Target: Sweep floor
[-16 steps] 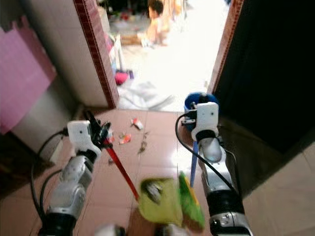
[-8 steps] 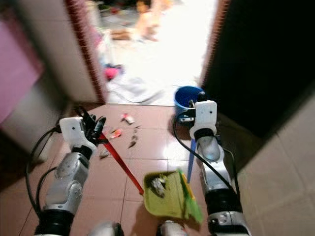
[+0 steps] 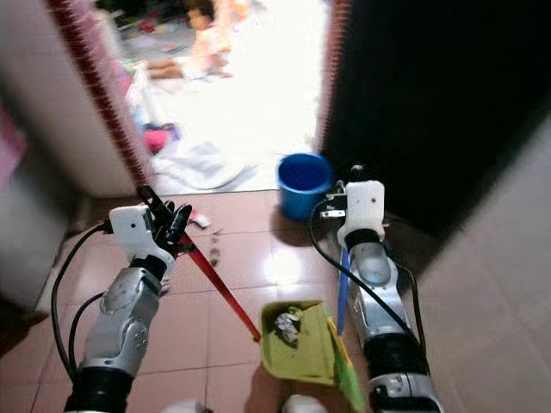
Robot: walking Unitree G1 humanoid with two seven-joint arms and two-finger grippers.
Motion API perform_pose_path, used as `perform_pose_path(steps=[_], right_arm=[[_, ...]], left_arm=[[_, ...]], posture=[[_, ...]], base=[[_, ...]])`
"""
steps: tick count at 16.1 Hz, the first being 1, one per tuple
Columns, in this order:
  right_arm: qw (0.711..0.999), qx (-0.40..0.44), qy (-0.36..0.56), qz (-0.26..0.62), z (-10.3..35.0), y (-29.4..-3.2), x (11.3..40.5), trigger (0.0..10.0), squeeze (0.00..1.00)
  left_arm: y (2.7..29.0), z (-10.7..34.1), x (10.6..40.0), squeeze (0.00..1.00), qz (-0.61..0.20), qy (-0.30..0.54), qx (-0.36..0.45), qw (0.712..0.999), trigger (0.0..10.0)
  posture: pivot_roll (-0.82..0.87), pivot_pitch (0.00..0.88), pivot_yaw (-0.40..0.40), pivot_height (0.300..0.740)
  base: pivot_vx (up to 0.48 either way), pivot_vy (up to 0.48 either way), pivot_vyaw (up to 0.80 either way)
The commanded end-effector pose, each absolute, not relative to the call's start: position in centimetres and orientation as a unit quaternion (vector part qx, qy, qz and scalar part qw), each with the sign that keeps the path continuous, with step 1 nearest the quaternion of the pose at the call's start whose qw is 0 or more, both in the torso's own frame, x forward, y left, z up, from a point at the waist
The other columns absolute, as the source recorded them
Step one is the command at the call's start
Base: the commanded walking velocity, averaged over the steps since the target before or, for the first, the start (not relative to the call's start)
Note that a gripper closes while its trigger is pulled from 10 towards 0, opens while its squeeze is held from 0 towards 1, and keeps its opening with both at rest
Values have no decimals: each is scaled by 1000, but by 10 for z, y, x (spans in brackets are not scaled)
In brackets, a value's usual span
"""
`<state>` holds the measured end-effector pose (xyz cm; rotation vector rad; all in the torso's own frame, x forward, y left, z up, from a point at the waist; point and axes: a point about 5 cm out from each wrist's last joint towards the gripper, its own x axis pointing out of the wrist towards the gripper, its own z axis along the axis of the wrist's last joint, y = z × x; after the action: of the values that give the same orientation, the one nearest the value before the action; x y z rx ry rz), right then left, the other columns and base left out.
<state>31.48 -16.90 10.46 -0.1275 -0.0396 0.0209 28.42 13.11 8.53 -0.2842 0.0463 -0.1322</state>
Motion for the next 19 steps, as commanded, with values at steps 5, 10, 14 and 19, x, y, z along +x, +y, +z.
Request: perform_pose_path(steps=[5, 10, 14, 19], right_arm=[[998, -55, -32, 21, 109, -160, 317, 10000, 0], [998, -56, -28, 20, 108, -161, 316, 10000, 0], [998, -56, -25, 23, 106, -159, 317, 10000, 0], [998, -55, -15, 19, 101, -160, 314, 10000, 0]], left_arm=[[135, 103, 289, 0, -58, -12, -142, 988, 10000], [130, 97, 288, 0, -63, 9, -144, 988, 10000], [135, 97, 289, 0, -39, 8, -128, 991, 10000], [134, 97, 288, 0, -37, 10, -145, 989, 10000]], posture=[[-2, 0, 20, 740], [-9, 0, 20, 740], [-10, 0, 16, 740], [-14, 0, 19, 740]], base=[[372, 302, 0], [350, 328, -800], [146, 187, -800], [0, 0, -650]])
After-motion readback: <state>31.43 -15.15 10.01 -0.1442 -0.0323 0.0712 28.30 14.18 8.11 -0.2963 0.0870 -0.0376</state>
